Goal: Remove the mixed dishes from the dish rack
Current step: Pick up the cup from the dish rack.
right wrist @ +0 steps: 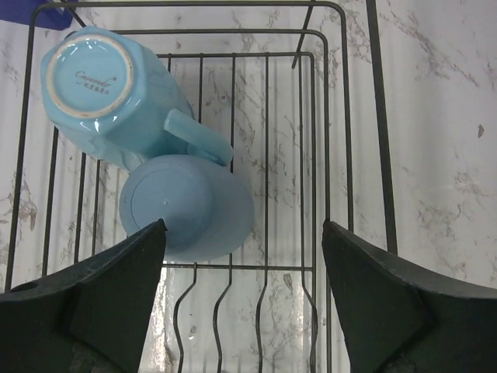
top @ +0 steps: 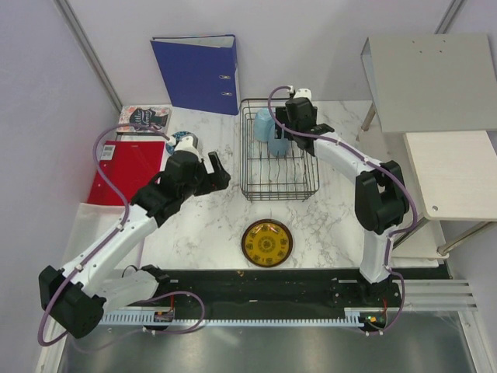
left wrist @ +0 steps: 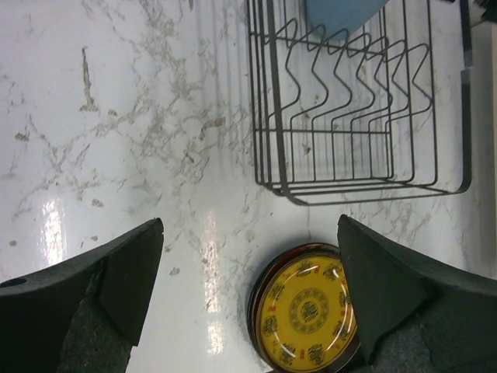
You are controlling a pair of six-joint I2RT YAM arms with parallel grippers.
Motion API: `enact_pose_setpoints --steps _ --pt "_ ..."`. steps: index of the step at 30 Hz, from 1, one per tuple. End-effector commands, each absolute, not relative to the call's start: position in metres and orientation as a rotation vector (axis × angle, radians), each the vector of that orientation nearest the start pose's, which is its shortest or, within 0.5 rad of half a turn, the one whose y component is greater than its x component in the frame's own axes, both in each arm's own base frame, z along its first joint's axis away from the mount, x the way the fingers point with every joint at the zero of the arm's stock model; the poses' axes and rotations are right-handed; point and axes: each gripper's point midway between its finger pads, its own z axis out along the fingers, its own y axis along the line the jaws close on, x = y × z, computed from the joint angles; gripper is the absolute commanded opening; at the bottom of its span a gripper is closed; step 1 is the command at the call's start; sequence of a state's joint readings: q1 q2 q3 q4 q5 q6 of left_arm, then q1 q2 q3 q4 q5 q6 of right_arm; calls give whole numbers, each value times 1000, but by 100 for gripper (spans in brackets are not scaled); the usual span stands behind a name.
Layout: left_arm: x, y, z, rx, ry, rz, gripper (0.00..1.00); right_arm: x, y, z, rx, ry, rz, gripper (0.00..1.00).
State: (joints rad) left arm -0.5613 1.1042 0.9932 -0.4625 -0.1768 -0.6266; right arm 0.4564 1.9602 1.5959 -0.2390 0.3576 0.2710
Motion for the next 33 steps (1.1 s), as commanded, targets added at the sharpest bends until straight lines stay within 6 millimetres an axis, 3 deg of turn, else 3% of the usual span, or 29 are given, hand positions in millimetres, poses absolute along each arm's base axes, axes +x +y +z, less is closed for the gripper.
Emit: enact_pose_setpoints --steps 1,7,17,22,27,33 --pt "279 -170 205 -221 2164 -540 99 534 218 184 -24 2041 173 89" --pt "267 -165 187 -218 2175 -553 99 535 228 180 -36 2025 252 89" --pt "265 -170 167 -208 2238 -548 99 541 235 122 -46 2116 248 89" --pt "265 -171 162 -205 2254 -538 99 546 236 106 -46 2138 232 88" --pt "267 -171 160 -201 2258 -532 99 545 236 122 -35 2099 243 79" --pt "267 -174 159 -194 2267 -543 99 538 231 144 -32 2056 248 58"
